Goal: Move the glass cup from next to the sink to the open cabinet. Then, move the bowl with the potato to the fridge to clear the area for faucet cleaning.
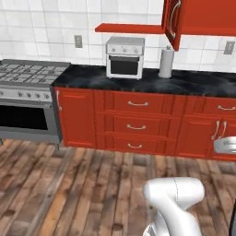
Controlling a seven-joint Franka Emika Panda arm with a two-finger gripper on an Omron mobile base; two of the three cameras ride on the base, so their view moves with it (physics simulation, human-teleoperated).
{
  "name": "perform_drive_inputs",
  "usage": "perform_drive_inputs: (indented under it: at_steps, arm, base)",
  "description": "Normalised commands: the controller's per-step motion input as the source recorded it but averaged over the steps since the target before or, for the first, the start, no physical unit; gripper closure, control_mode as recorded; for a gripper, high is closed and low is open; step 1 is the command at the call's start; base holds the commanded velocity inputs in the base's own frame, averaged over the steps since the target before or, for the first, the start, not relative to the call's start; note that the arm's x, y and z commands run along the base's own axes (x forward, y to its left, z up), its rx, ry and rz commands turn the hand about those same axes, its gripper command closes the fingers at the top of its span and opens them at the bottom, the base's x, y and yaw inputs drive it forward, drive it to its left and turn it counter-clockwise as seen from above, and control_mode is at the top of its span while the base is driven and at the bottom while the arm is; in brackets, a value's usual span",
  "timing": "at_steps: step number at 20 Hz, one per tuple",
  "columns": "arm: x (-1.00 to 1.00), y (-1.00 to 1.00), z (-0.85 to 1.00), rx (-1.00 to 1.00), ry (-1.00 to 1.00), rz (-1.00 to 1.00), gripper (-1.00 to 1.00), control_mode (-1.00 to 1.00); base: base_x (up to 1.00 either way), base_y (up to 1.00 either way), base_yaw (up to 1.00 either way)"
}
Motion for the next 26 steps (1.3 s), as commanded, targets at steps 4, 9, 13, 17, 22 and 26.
perform_drive_inputs:
  at_steps: [4, 9, 13, 17, 22, 26]
  arm:
    - [0.0, 0.0, 0.0, 0.0, 0.0, 0.0, -1.0, 1.0]
    - [0.0, 0.0, 0.0, 0.0, 0.0, 0.0, -1.0, 1.0]
    - [0.0, 0.0, 0.0, 0.0, 0.0, 0.0, -1.0, 1.0]
    - [0.0, 0.0, 0.0, 0.0, 0.0, 0.0, -1.0, 1.0]
    - [0.0, 0.0, 0.0, 0.0, 0.0, 0.0, -1.0, 1.0]
    - [0.0, 0.0, 0.0, 0.0, 0.0, 0.0, -1.0, 1.0]
  base:
    - [0.99, 0.02, 0.57]
    - [0.65, 0.0, 0.79]
    - [0.78, 0.0, 0.75]
    - [0.68, 0.05, 0.69]
    - [0.7, 0.19, 0.63]
    - [0.85, 0.26, 0.57]
